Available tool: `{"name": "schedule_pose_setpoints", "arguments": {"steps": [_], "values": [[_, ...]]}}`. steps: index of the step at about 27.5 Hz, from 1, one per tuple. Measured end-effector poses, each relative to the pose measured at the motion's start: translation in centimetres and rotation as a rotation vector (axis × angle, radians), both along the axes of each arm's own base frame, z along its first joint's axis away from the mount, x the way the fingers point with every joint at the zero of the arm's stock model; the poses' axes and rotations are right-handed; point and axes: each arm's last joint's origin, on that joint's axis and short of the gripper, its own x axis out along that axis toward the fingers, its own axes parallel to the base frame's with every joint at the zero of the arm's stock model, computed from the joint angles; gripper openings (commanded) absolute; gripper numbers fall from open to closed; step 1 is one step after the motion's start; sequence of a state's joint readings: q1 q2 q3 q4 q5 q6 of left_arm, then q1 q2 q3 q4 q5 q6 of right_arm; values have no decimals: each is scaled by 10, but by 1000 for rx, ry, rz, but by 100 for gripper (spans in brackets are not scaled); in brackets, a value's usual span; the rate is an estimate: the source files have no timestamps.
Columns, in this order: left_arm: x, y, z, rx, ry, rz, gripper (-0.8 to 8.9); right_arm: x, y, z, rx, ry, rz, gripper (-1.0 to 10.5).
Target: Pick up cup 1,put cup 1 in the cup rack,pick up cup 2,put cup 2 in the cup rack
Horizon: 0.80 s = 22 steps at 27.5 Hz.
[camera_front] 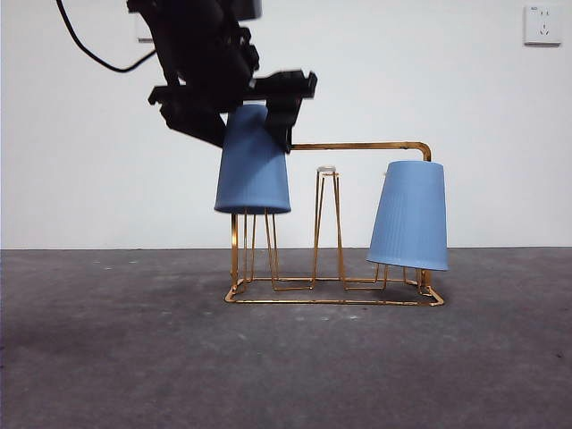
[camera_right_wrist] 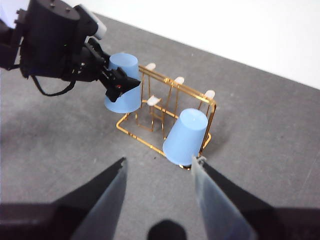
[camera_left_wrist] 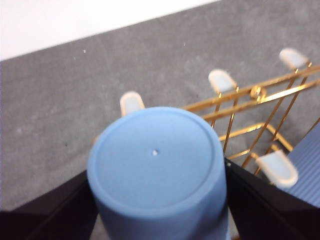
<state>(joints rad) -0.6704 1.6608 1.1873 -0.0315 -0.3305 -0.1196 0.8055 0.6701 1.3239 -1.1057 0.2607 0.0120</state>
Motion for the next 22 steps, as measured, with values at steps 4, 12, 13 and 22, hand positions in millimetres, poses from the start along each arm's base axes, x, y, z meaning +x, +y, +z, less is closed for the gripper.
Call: {"name": "schedule_pose_setpoints", "arguments": {"steps": [4,12,13,22], "values": [[2,-1,-8,17,22,1,-7,-1,0,-3,-9,33,34,221],[7,7,-11,24,55,4,-7,-3,2,-4,14,70,113,221],[7,8,-12,29,63,7,-7,-3,2,-4,14,70,114,221],[12,4,-34,60,146,-28,-7,-3,2,-2,22,57,117,221]]}}
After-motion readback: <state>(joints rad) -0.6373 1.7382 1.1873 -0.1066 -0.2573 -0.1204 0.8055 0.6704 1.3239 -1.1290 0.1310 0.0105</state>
